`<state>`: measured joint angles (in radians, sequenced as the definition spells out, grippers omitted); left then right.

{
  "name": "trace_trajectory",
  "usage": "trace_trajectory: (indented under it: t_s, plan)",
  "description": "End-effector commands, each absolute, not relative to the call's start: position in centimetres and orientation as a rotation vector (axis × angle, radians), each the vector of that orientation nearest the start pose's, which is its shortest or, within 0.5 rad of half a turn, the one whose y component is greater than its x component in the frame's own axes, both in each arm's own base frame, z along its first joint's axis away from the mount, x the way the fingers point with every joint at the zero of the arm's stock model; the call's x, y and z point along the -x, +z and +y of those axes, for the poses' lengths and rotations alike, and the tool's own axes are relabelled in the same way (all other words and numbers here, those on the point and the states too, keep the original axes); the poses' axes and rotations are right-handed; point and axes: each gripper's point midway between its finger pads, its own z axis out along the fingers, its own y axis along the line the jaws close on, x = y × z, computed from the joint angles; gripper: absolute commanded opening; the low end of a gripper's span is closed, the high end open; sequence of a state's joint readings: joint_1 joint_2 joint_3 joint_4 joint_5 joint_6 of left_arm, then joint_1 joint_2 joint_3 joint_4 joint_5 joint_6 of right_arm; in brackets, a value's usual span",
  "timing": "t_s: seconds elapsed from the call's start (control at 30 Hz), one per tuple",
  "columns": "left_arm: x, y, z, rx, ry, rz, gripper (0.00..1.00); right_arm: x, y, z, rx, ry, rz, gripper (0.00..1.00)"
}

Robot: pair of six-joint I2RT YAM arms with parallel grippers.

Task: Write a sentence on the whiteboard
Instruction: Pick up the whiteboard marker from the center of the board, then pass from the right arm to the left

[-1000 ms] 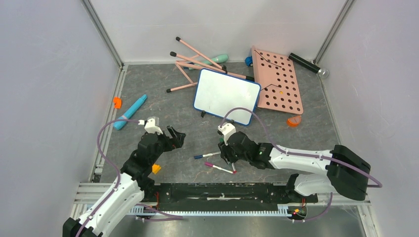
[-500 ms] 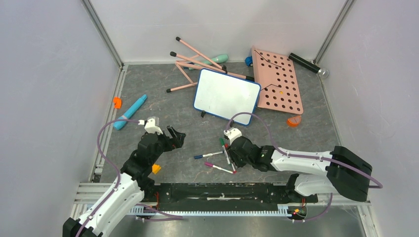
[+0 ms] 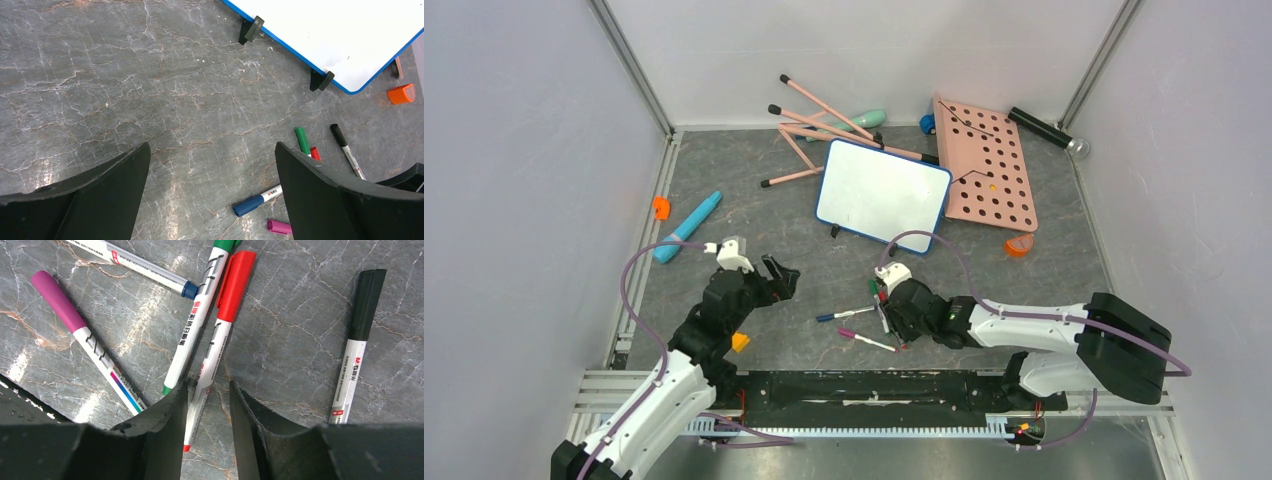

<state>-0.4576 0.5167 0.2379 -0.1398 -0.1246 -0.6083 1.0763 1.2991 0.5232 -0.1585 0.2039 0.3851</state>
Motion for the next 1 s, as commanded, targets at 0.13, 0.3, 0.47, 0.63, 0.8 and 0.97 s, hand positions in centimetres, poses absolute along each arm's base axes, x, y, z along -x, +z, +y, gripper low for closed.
trace_trajectory:
  t_s: [0.13,0.3,0.47,0.63,0.8,0.97]
  plan:
    - [-23.5,10.8,-11.7,0.194,-0.553,1.989,1.00,-15.6,0.8,22.0,0.791,0.177,2.431,0.22]
    - [-24.0,11.5,-12.6,0.161,-0.589,1.973,1.00,-15.7,1.3,22.0,0.793,0.189,2.409,0.00]
    - [-23.7,13.3,-16.8,0.204,-0.905,1.954,1.00,-17.2,5.4,23.4,0.727,0.277,2.285,0.00]
    - [-23.2,15.2,-21.1,0.274,-1.276,1.941,0.98,-17.3,9.5,25.8,0.736,0.461,2.157,0.00]
    - [-23.1,16.3,-23.4,0.285,-1.476,1.932,0.85,-16.2,12.3,28.6,0.785,0.671,2.049,0.00]
    - [-23.0,16.3,-24.5,0.263,-1.531,1.948,0.70,-16.4,12.7,30.1,0.807,0.706,2.038,0.00]
